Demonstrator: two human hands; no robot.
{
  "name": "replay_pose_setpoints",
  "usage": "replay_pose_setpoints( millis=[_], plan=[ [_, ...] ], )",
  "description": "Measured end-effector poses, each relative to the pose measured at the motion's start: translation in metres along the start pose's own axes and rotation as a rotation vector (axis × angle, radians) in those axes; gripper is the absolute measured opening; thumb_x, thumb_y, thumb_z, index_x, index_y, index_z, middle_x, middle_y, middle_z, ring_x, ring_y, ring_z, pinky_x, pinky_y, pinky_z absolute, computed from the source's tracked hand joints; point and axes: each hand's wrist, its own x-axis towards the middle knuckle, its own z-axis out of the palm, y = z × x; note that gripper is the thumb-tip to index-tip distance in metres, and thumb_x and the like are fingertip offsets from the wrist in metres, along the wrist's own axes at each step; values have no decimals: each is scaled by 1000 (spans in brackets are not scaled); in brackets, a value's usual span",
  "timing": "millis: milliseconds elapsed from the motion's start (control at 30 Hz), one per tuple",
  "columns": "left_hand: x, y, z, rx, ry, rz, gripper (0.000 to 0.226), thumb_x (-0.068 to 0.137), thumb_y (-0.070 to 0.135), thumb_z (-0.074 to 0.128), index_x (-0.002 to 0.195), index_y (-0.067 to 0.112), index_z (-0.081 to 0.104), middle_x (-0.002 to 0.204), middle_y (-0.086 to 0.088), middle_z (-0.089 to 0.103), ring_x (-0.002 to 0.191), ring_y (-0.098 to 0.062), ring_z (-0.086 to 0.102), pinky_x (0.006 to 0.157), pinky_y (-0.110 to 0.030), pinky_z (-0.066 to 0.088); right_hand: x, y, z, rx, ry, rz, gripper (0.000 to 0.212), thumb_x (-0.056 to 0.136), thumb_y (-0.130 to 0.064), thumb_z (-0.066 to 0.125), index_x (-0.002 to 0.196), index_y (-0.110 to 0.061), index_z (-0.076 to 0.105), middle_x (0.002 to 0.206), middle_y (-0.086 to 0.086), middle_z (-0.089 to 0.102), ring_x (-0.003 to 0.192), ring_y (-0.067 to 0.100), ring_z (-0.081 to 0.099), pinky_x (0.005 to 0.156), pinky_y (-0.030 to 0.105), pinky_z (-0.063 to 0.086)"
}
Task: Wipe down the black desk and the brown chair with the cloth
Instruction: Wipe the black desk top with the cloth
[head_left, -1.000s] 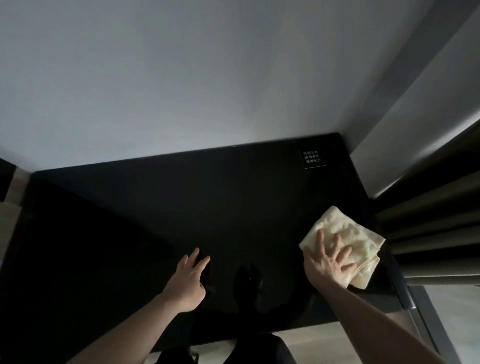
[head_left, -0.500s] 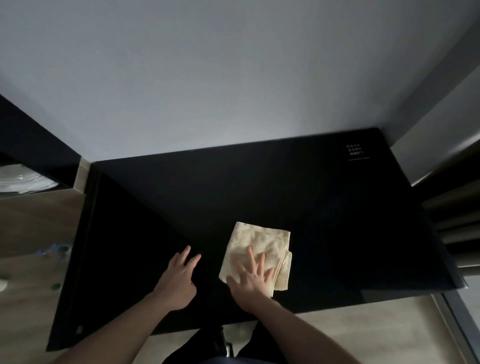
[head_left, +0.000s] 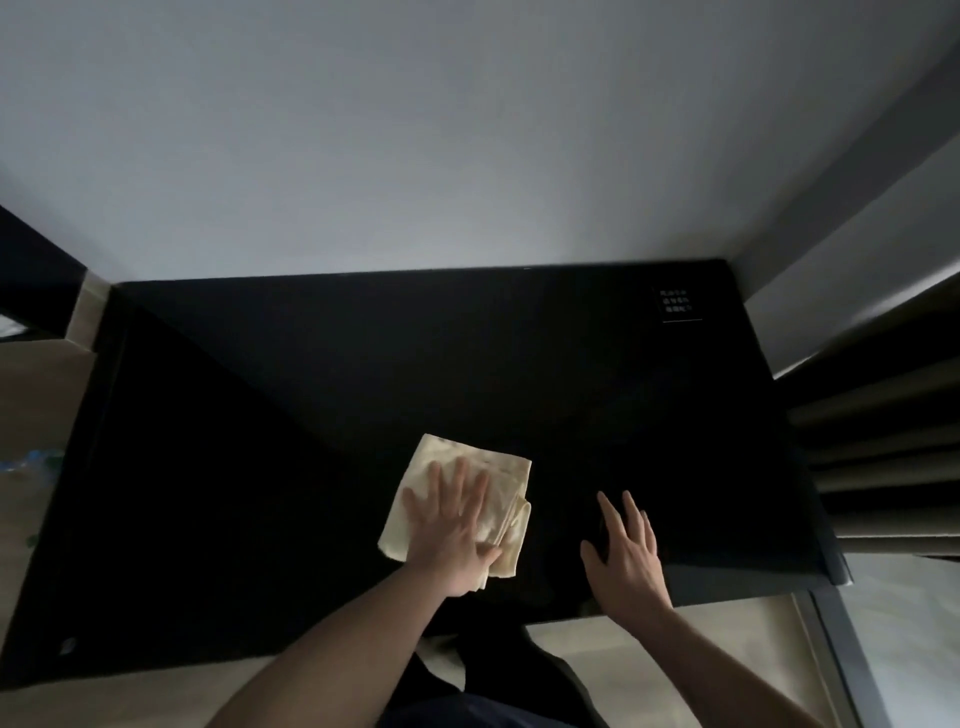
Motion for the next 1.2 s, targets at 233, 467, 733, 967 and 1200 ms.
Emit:
replay_pose_setpoints(
  millis=[233, 467, 733, 967, 1200],
  plan=[
    [-17, -65, 20, -66, 107, -56, 88, 100, 75, 16, 157, 32, -35, 160, 3, -51, 150, -41, -39, 121, -76, -2, 19, -32, 27, -238, -168, -120, 82, 105, -47, 51, 168, -37, 1, 174, -2, -23, 161, 32, -21, 130, 54, 3],
    [-44, -141, 29, -71, 184, -141, 87, 98, 68, 16, 163, 27, -25, 167, 1, -40, 157, -45, -20, 124, -72, 6, 24, -87, 66, -324, -278, -209, 87, 103, -45, 51, 168, -37, -7, 171, -3, -32, 158, 32, -28, 130, 58, -2],
    [-85, -293, 39, -39, 223, -225, 94, 94, 67, 27, 168, 22, -8, 175, -4, -22, 160, -47, 6, 123, -69, 19, 1, -148, 130, -358, -292, -182, 92, 104, -47, 48, 166, -34, -19, 166, 0, -43, 154, 38, -35, 128, 62, -4],
    [-113, -433, 36, -7, 230, -328, 91, 97, 62, 40, 169, 21, 3, 176, -4, -14, 156, -49, 18, 122, -67, 25, -32, -212, 191, -308, -259, -121, 92, 105, -50, 47, 164, -32, -22, 164, 1, -45, 152, 39, -37, 128, 63, -5],
    [-119, -468, 32, -121, 229, -378, 100, 94, 68, 46, 169, 14, 5, 175, -8, -19, 154, -50, 18, 119, -71, 26, -44, -220, 207, -306, -204, -53, 88, 107, -57, 41, 165, -34, -21, 166, 1, -42, 155, 36, -33, 128, 62, -3]
  ],
)
